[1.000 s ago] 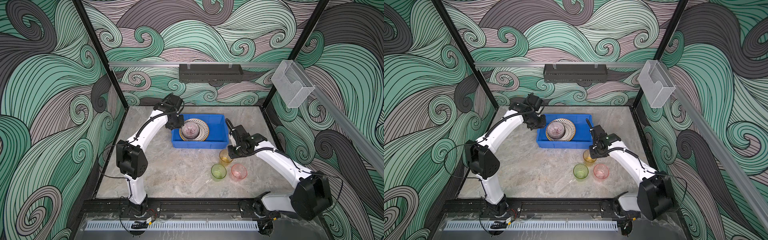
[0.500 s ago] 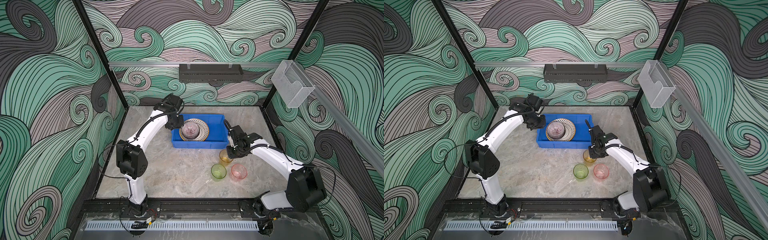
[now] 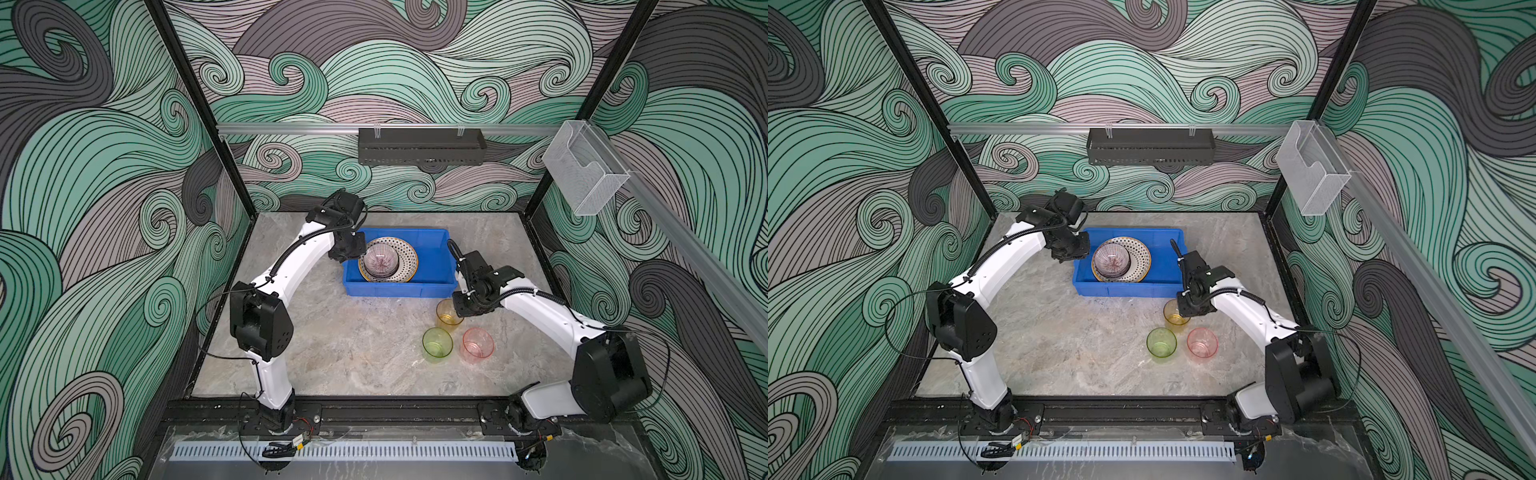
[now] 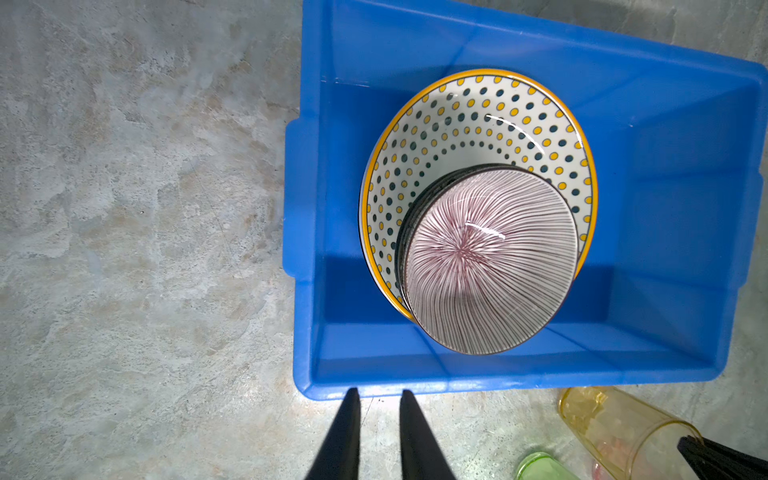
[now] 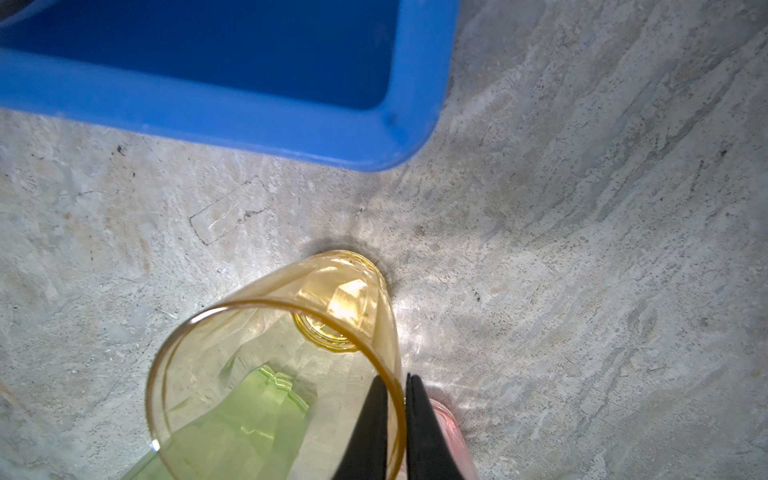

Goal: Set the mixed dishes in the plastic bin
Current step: 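Grip the yellow cup rim with the right gripper, then lift the yellow cup and carry it into the bin with the right gripper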

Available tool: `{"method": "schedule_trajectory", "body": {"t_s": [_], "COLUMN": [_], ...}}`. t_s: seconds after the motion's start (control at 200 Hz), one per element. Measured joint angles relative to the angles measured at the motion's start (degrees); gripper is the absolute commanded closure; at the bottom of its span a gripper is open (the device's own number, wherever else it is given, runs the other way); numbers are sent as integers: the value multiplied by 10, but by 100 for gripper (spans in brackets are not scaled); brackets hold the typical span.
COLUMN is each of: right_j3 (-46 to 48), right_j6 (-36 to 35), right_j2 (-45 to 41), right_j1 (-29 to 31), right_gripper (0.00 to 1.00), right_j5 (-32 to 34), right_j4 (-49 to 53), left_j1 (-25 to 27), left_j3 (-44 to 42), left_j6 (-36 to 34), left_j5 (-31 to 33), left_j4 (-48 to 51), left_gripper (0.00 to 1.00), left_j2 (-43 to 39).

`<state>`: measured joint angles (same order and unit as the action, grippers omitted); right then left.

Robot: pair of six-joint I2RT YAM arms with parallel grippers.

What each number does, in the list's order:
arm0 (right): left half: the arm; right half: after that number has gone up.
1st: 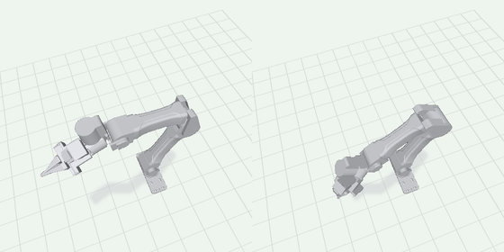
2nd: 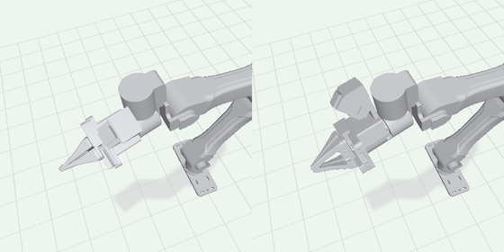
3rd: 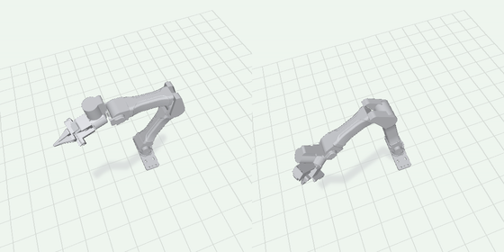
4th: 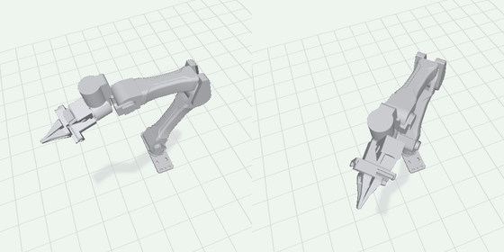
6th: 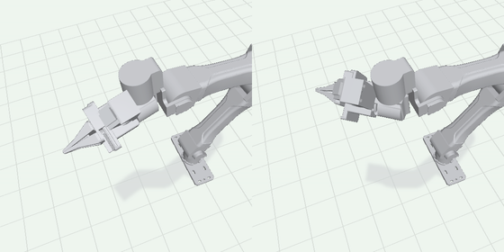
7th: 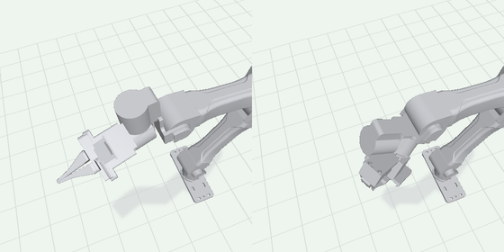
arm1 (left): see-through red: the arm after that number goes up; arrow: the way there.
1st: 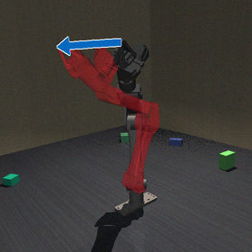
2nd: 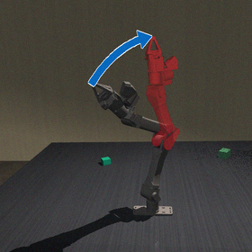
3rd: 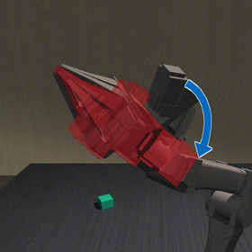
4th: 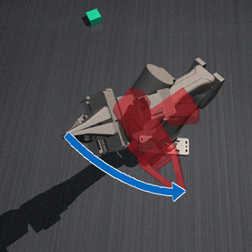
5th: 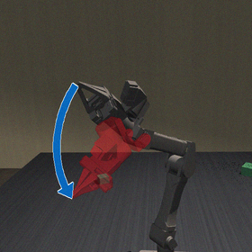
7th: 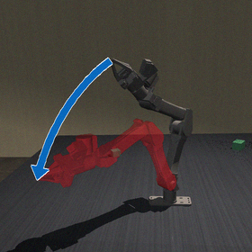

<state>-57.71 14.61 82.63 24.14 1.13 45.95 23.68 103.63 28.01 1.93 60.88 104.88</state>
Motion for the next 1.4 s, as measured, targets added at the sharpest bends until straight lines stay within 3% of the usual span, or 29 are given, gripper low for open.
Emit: {"method": "schedule_trajectory", "body": {"t_s": [0.15, 0.616, 1.402], "right_j3": [0, -11, -166], "right_j6": [4, 4, -23], "right_j2": [0, -34, -43], "right_j1": [0, 0, 0], "right_gripper": [100, 100, 100], "right_j5": [-6, -43, -24], "right_j4": [-1, 4, 38], "left_j1": [-3, -6, -8], "left_j3": [-4, -8, -48], "left_j6": [0, 0, 0], "left_j5": [3, 7, 20], "left_j4": [0, 0, -9], "left_gripper": [79, 78, 78], "left_j2": [-4, -10, -58]}}
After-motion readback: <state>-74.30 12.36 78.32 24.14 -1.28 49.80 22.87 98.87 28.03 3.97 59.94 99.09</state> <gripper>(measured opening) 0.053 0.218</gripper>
